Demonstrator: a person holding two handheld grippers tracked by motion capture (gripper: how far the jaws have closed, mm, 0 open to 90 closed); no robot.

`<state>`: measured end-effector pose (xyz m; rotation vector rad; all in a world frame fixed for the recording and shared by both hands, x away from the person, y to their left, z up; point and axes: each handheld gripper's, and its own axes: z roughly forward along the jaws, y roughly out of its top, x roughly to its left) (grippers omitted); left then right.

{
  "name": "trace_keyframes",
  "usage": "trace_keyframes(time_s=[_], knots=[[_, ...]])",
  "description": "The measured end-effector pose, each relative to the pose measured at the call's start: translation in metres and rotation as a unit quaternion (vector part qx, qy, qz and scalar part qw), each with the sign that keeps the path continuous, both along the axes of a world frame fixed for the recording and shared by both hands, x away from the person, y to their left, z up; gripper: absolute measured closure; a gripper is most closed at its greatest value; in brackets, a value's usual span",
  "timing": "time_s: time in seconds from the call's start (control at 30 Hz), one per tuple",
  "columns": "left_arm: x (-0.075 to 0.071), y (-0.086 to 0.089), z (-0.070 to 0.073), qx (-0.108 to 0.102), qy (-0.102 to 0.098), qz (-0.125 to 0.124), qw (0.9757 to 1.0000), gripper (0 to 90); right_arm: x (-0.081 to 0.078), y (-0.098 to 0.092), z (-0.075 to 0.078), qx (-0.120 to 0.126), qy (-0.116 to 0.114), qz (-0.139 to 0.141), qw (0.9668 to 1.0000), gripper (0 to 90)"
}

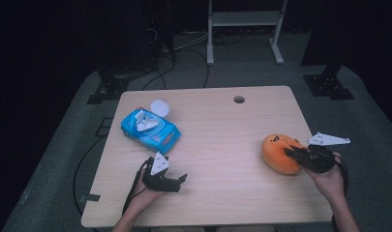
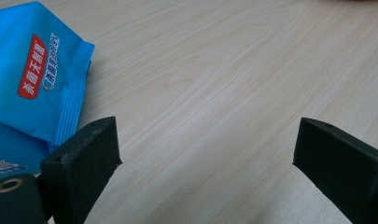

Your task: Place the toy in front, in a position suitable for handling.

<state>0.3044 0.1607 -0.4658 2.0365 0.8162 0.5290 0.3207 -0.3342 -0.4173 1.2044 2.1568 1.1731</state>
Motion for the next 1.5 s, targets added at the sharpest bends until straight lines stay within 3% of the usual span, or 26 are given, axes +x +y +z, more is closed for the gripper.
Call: trace_keyframes(time_s=[0.27, 0.37, 0.47, 0.53, 0.57, 0.6, 0.63, 0.67, 0.73, 0.77, 0.8, 0.83, 0.87, 0.9, 1.07, 1.1, 1.13, 1.2, 1.23, 1.27, 1.3, 1.33, 1.37, 1.4, 1.43, 1.5], knots=[[0.001, 0.003, 0.001, -0.003, 0.0, 0.004, 1.0, 6.2, -0.003, -0.005, 0.011, 0.029, -0.006, -0.002, 0.9996, 80.8], [0.001, 0.004, 0.001, -0.004, 0.001, 0.005, 1.0, 6.2, -0.005, -0.001, 0.016, 0.05, -0.008, 0.016, 0.9986, 80.9], [0.002, 0.006, 0.002, -0.006, 0.0, 0.007, 1.0, 6.3, -0.006, 0.006, 0.019, 0.054, -0.007, 0.031, 0.998, 80.9], [0.002, 0.008, 0.003, -0.009, 0.001, 0.01, 0.9999, 6.3, -0.007, 0.021, 0.023, 0.059, -0.005, 0.063, 0.9963, 81.0], [0.002, 0.009, 0.004, -0.009, 0.0, 0.01, 0.9999, 6.3, -0.007, 0.021, 0.023, 0.059, -0.005, 0.063, 0.9963, 81.0], [0.003, 0.012, 0.005, -0.012, 0.0, 0.015, 0.9998, 6.4, -0.008, 0.036, 0.026, 0.061, -0.005, 0.09, 0.9941, 80.9], [0.003, 0.012, 0.005, -0.012, 0.0, 0.015, 0.9998, 6.4, -0.008, 0.036, 0.026, 0.061, -0.005, 0.09, 0.9941, 80.9], [0.003, 0.014, 0.006, -0.013, -0.001, 0.017, 0.9998, 6.4, -0.007, 0.054, 0.03, 0.064, -0.006, 0.119, 0.9908, 80.9], [0.004, 0.016, 0.007, -0.017, -0.001, 0.022, 0.9996, 6.4, -0.006, 0.076, 0.034, 0.065, -0.007, 0.15, 0.9865, 80.8], [0.004, 0.018, 0.007, -0.017, -0.001, 0.024, 0.9996, 6.4, -0.006, 0.076, 0.034, 0.065, -0.007, 0.15, 0.9865, 80.8], [0.004, 0.021, 0.009, -0.02, -0.003, 0.029, 0.9994, 6.4, -0.003, 0.098, 0.037, 0.066, -0.007, 0.18, 0.9814, 80.8], [0.004, 0.021, 0.009, -0.02, -0.003, 0.029, 0.9994, 6.5, -0.003, 0.098, 0.037, 0.066, -0.007, 0.18, 0.9814, 80.8], [0.005, 0.025, 0.01, -0.023, -0.005, 0.035, 0.9991, 6.5, -0.001, 0.12, 0.038, 0.065, -0.008, 0.21, 0.9756, 80.8], [0.005, 0.025, 0.01, -0.023, -0.005, 0.035, 0.9991, 6.5, -0.001, 0.12, 0.038, 0.065, -0.008, 0.21, 0.9756, 80.8], [0.008, 0.035, 0.012, -0.029, -0.005, 0.051, 0.9982, 6.5, 0.001, 0.161, 0.034, 0.051, -0.018, 0.262, 0.9635, 80.6], [0.008, 0.038, 0.012, -0.032, -0.005, 0.056, 0.9979, 6.5, 0.002, 0.172, 0.031, 0.044, -0.024, 0.276, 0.9598, 80.5], [0.008, 0.038, 0.012, -0.032, -0.005, 0.056, 0.9979, 6.5, 0.002, 0.172, 0.031, 0.044, -0.024, 0.276, 0.9598, 80.5], [0.009, 0.041, 0.012, -0.032, -0.005, 0.058, 0.9978, 6.5, 0.006, 0.182, 0.02, 0.037, -0.02, 0.293, 0.9551, 80.0], [0.009, 0.041, 0.012, -0.032, -0.005, 0.058, 0.9978, 6.5, 0.006, 0.182, 0.02, 0.037, -0.02, 0.293, 0.9551, 80.0], [0.009, 0.043, 0.012, -0.032, -0.005, 0.06, 0.9977, 6.5, 0.005, 0.188, 0.009, 0.014, -0.013, 0.304, 0.9524, 79.0], [0.009, 0.043, 0.012, -0.032, -0.005, 0.06, 0.9977, 6.5, 0.005, 0.188, 0.009, 0.014, -0.013, 0.304, 0.9524, 79.0], [0.01, 0.044, 0.012, -0.035, -0.006, 0.061, 0.9975, 6.5, 0.004, 0.19, 0.004, 0.006, -0.01, 0.314, 0.9494, 78.1], [0.01, 0.045, 0.013, -0.037, -0.005, 0.063, 0.9973, 6.5, -0.001, 0.19, 0.001, 0.022, 0.001, 0.332, 0.9431, 73.5], [0.01, 0.045, 0.013, -0.036, -0.007, 0.064, 0.9973, 6.5, -0.004, 0.19, 0.001, 0.014, 0.002, 0.34, 0.9402, 70.5], [0.01, 0.046, 0.014, -0.035, -0.007, 0.064, 0.9973, 6.5, -0.007, 0.188, 0.001, 0.01, 0.006, 0.347, 0.938, 68.5], [0.01, 0.046, 0.014, -0.035, -0.007, 0.064, 0.9973, 6.9, -0.01, 0.187, 0.001, 0.01, 0.012, 0.349, 0.9371, 65.3]])
